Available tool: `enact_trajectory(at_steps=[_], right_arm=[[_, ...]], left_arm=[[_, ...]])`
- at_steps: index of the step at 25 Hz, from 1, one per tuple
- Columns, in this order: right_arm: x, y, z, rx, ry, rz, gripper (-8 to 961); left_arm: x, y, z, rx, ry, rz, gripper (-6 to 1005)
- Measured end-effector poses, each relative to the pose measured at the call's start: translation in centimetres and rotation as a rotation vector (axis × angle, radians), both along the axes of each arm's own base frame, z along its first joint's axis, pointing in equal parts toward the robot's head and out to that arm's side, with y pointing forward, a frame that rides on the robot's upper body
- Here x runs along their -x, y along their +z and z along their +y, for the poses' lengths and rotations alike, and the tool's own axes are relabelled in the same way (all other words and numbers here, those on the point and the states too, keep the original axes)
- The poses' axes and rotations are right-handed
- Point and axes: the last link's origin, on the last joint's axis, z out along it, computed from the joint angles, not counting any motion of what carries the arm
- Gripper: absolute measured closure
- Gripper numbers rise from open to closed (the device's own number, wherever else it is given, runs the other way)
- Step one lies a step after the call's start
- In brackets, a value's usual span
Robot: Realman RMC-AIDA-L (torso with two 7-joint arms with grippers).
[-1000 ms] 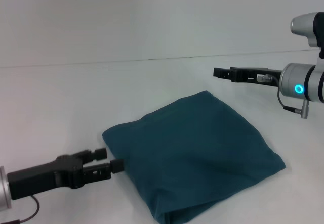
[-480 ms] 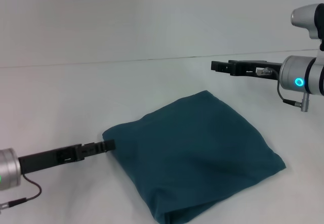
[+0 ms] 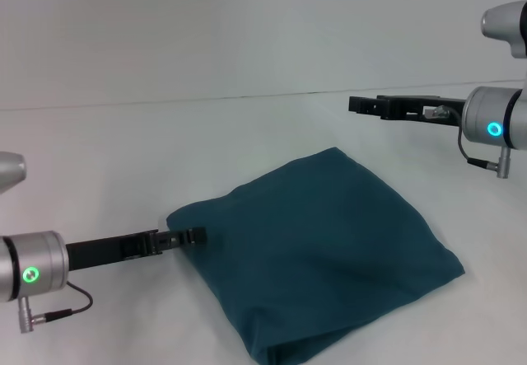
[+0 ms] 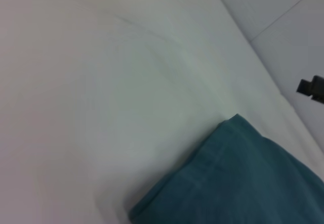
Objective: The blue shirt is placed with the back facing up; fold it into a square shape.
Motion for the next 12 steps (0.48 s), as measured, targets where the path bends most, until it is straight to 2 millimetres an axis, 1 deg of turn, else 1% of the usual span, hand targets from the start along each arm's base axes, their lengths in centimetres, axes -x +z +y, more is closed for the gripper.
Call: enact_trajectory(at_steps=[12], right_arm=[[-0.15,0.3,-0.01,-0.003,-0.006,0.001,315]], left_arm=[[-0.49,-0.78,0.37,0.031,-0.008,0.035,41]])
